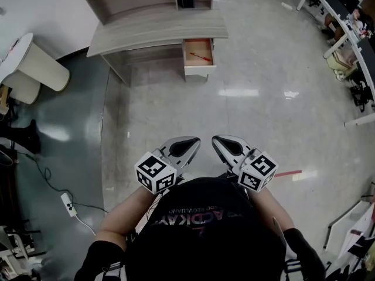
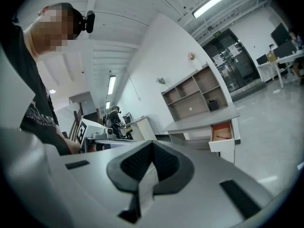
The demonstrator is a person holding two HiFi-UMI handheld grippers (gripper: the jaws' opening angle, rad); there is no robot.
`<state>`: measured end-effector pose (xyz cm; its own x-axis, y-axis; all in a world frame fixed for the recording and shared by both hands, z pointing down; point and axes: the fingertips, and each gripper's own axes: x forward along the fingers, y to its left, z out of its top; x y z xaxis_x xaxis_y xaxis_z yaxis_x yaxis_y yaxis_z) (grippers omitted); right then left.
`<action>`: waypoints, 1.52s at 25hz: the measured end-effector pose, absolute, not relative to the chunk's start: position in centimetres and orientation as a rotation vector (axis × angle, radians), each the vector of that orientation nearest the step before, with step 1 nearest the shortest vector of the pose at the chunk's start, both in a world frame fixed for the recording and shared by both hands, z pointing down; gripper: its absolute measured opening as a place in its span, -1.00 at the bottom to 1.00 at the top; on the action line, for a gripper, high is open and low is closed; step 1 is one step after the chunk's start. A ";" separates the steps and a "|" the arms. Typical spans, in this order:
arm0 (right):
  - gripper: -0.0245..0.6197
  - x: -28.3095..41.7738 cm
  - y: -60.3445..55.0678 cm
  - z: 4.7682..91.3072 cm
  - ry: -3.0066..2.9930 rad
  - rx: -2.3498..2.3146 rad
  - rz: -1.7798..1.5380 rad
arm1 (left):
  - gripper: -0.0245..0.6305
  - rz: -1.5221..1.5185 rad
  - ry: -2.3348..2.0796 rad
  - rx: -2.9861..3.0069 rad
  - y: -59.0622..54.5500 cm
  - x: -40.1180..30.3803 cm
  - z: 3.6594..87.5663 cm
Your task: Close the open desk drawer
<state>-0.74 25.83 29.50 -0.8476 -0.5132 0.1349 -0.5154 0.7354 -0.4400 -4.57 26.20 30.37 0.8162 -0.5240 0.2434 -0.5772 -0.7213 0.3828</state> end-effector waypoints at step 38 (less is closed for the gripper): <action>-0.90 4.1 3.3 29.0 -2.944 0.581 0.641 | -0.90 0.168 -1.238 2.381 6.4 -2.3 30.5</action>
<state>4.14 3.30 28.97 -0.9258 -0.3474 0.1493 -0.3780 0.8414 -0.3863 -2.27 6.37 30.50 0.5898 -0.7472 0.3063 -0.8018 -0.4966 0.3324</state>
